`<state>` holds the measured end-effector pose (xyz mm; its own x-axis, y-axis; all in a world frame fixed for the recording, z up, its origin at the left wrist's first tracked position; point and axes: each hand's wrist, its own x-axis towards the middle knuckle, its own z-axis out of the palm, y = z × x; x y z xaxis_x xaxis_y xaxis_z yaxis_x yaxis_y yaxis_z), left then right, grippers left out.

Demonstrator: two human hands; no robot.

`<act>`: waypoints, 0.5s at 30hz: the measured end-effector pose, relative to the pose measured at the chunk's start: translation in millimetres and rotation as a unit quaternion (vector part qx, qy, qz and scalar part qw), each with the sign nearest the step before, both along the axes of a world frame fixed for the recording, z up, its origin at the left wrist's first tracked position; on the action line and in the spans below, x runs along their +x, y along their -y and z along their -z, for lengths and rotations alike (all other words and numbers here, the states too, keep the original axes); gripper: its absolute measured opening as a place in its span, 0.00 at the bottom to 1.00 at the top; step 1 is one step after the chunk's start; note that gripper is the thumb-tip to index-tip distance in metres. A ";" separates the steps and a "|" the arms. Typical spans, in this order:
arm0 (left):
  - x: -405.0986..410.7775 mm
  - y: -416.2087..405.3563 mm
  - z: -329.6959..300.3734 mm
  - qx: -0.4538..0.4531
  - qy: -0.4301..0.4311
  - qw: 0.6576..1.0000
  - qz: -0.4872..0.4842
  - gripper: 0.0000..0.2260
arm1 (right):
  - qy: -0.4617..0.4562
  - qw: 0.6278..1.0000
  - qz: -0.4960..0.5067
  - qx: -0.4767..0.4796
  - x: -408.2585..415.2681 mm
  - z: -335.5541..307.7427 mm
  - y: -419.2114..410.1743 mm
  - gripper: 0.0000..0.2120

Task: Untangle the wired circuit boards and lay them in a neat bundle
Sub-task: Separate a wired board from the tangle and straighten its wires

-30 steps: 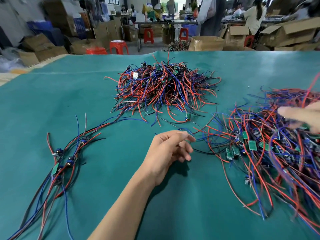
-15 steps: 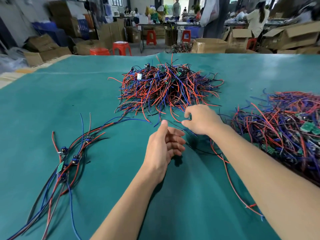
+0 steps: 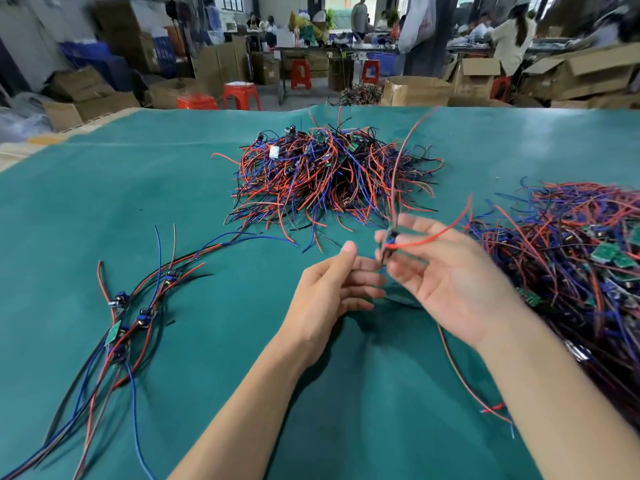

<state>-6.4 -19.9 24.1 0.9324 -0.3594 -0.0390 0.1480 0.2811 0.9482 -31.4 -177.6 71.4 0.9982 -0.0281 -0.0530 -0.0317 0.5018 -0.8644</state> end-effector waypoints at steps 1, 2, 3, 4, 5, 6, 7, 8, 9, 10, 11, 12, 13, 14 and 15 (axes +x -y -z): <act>-0.8 0.0 0.2 0.007 0.010 1.000 0.018 0.20 | -0.008 0.999 0.001 -0.039 -2.2 7.1 -3.1 0.20; -1.4 -0.1 0.4 0.015 0.020 0.999 0.035 0.19 | -0.010 0.996 0.007 -0.091 -3.8 13.1 -5.7 0.18; -2.1 -0.3 0.6 0.021 0.028 0.998 0.046 0.17 | -0.005 0.991 0.013 -0.134 -5.0 17.8 -7.8 0.16; -2.7 -1.1 0.9 0.022 0.034 0.998 0.052 0.14 | 0.005 0.987 0.017 -0.157 -5.7 21.4 -8.6 0.14; -3.0 -2.1 1.3 0.020 0.039 0.997 0.056 0.12 | 0.012 0.987 0.021 -0.161 -5.3 23.6 -8.9 0.13; -2.7 -3.4 1.8 0.019 0.045 0.997 0.059 0.11 | 0.014 0.987 0.026 -0.158 -4.7 24.6 -9.0 0.12; -2.6 -4.7 2.3 0.019 0.051 0.996 0.064 0.09 | 0.013 0.987 0.032 -0.158 -3.9 24.9 -9.3 0.11; -2.6 -6.1 2.9 0.020 0.058 0.996 0.067 0.08 | 0.010 0.986 0.038 -0.161 -3.5 25.7 -8.8 0.11; -2.3 -7.1 3.6 0.023 0.065 0.995 0.067 0.07 | 0.009 0.986 0.039 -0.160 -2.9 26.3 -8.0 0.10; -1.6 -7.6 4.2 0.028 0.072 0.995 0.066 0.07 | 0.009 0.988 0.038 -0.153 -2.3 27.1 -7.1 0.09; -1.6 -7.3 4.5 0.034 0.076 0.994 0.066 0.06 | 0.010 0.988 0.042 -0.147 -1.4 28.4 -6.4 0.07; -1.8 -6.8 5.0 0.038 0.076 0.994 0.067 0.04 | 0.014 0.987 0.054 -0.151 -0.5 29.8 -5.2 0.05; -2.5 -5.7 4.7 0.039 0.074 0.994 0.068 0.03 | 0.021 0.983 0.076 -0.166 0.3 30.8 -4.3 0.04; -2.8 -5.1 4.9 0.041 0.070 0.995 0.064 0.05 | 0.030 0.977 0.102 -0.185 1.0 32.3 -3.5 0.05; -3.1 -4.2 4.9 0.043 0.065 0.995 0.056 0.08 | 0.038 0.969 0.128 -0.206 1.6 33.8 -2.8 0.07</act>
